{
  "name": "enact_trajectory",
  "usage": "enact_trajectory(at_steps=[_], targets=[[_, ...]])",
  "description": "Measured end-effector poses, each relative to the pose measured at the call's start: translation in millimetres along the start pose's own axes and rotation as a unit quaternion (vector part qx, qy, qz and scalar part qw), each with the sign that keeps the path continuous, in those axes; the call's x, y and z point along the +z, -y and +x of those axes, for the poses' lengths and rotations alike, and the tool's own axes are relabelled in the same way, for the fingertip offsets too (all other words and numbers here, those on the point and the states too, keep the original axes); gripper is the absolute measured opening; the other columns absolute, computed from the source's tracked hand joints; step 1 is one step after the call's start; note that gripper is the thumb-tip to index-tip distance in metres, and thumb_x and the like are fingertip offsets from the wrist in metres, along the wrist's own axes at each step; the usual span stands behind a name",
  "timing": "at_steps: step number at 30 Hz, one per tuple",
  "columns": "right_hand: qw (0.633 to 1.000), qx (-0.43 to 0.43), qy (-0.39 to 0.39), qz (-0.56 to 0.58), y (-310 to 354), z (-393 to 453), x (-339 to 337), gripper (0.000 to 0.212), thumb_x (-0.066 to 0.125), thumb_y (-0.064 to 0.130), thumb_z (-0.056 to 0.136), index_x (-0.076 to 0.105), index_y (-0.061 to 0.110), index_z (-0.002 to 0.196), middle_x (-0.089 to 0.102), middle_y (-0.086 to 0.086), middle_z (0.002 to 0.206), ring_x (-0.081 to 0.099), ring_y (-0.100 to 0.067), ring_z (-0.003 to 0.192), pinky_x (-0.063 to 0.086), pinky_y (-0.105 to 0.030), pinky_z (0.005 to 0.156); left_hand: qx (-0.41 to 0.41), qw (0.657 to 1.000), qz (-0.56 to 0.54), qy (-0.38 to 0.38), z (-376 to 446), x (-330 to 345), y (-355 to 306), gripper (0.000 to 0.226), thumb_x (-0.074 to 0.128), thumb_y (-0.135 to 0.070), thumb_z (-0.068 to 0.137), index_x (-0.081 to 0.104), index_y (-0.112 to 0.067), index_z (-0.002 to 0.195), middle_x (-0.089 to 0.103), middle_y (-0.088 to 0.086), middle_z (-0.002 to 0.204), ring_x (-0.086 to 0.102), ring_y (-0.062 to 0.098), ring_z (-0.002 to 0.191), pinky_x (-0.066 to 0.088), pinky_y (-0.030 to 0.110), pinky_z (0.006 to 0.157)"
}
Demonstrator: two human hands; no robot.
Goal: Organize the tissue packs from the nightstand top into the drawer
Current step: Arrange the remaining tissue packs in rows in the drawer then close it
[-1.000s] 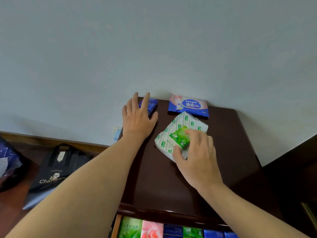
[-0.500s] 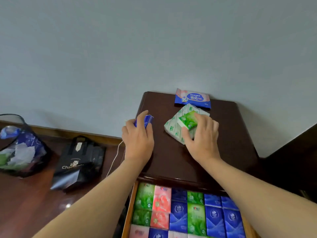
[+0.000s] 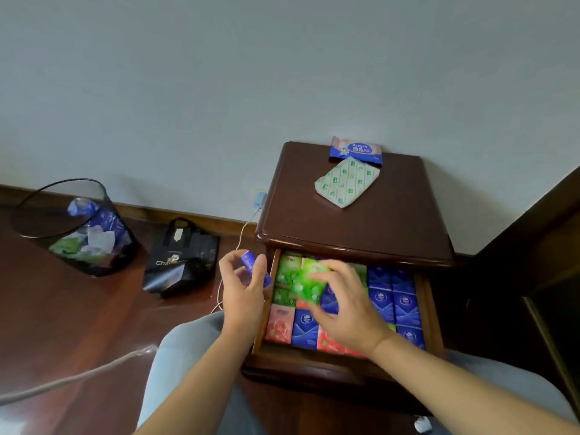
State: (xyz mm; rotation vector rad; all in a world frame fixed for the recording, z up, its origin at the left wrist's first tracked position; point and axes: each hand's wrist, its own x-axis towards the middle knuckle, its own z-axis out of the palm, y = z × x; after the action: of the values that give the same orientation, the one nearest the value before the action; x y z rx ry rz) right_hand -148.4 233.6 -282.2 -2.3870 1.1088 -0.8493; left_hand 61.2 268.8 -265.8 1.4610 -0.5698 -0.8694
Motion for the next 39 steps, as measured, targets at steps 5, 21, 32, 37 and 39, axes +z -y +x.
enact_trajectory(at_steps=[5, 21, 32, 37, 39], targets=[[0.993, 0.040, 0.114, -0.004, 26.2, -19.0, 42.9, 0.056, 0.076, 0.040, 0.085, 0.056, 0.022, 0.133, 0.048, 0.008, 0.142, 0.042, -0.010, 0.139, 0.039, -0.028, 0.117, -0.060, 0.998, -0.025, -0.020, -8.8, -27.9, 15.6, 0.032, 0.064, -0.017, 0.100, 0.057, -0.044, 0.116, 0.062, 0.003, 0.121, 0.070, 0.028, 0.106, 0.064, 0.049, 0.082], [0.981, 0.177, 0.072, -0.039, 31.7, -1.9, 78.7, 0.058, 0.082, 0.022, 0.088, 0.049, 0.028, 0.135, 0.046, 0.009, 0.140, 0.055, -0.011, 0.128, 0.053, -0.027, 0.100, -0.082, 0.997, -0.012, 0.001, -23.4, -39.2, 33.9, 0.023, 0.069, -0.030, 0.099, 0.061, -0.033, 0.121, 0.067, -0.004, 0.114, 0.071, 0.020, 0.106, 0.066, 0.048, 0.077], [0.998, 0.029, 0.027, -0.040, 38.5, -7.3, 43.9, 0.098, 0.078, 0.054, 0.077, 0.028, 0.029, 0.157, 0.031, 0.014, 0.158, 0.029, -0.004, 0.146, 0.034, -0.027, 0.117, -0.066, 0.994, 0.029, 0.078, -29.8, -24.2, 25.7, 0.041, 0.071, -0.024, 0.097, 0.052, -0.034, 0.131, 0.067, -0.006, 0.113, 0.074, 0.002, 0.093, 0.066, 0.032, 0.070], [0.998, 0.025, 0.053, -0.023, 27.8, -18.6, 31.1, 0.088, 0.078, 0.052, 0.082, 0.032, 0.031, 0.154, 0.031, 0.017, 0.154, 0.028, 0.002, 0.144, 0.041, -0.027, 0.115, -0.014, 0.986, 0.083, 0.147, -38.6, -7.5, 29.1, 0.053, 0.074, -0.025, 0.096, 0.044, -0.031, 0.140, 0.069, -0.002, 0.115, 0.075, 0.006, 0.093, 0.065, 0.033, 0.074], [0.998, 0.044, 0.043, -0.020, 23.6, -22.5, 28.4, 0.084, 0.077, 0.056, 0.080, 0.039, 0.029, 0.150, 0.035, 0.015, 0.150, 0.031, 0.002, 0.140, 0.039, -0.020, 0.112, -0.021, 0.979, 0.100, 0.177, -39.6, -4.5, 30.9, 0.057, 0.075, -0.026, 0.095, 0.043, -0.032, 0.142, 0.069, -0.004, 0.116, 0.075, 0.007, 0.093, 0.065, 0.037, 0.076]])
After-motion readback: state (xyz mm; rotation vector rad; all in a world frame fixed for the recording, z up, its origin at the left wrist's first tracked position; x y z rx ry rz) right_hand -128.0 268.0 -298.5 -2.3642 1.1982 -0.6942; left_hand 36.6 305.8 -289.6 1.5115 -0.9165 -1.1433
